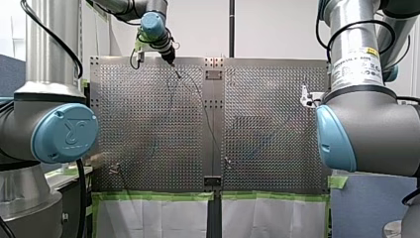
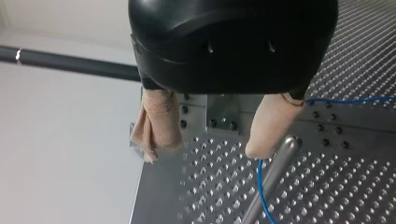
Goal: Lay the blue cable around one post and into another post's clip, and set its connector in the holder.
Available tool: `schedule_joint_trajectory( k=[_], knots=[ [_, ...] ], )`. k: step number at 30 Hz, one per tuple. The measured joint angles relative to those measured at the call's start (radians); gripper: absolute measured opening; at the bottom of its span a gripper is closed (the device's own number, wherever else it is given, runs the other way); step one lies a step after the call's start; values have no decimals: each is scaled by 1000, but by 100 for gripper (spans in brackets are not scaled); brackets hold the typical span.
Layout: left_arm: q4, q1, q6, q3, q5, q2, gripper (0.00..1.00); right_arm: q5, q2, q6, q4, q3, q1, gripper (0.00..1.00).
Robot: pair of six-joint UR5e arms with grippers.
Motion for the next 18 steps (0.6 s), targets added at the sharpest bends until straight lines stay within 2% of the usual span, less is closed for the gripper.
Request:
schedule_joint_trajectory(
  k=[6, 18],
  knots=[
    [1, 0, 25, 0, 18, 0, 100, 0, 0, 0, 0, 0, 0, 100],
    [0, 0, 17, 0, 12, 0, 100, 0, 0, 0, 0, 0, 0, 100]
  ],
)
